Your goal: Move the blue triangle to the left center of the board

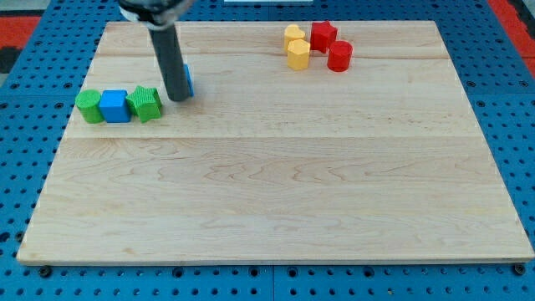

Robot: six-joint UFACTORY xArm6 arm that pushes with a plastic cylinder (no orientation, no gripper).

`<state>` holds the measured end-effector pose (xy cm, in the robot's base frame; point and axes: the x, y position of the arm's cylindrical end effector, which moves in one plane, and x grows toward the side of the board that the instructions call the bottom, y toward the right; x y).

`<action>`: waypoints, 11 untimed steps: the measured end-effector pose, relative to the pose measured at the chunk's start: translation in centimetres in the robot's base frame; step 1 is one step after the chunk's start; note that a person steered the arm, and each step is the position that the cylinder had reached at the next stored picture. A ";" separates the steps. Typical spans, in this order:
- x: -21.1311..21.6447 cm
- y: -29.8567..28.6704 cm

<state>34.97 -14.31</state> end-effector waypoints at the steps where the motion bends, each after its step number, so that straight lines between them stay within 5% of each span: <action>1: -2.4 1.3; 3: -8.9 6.1; 4: -9.1 2.7; 6: -2.3 0.9; 8: -2.1 -3.2; 10: 7.4 18.1; 11: 5.5 29.4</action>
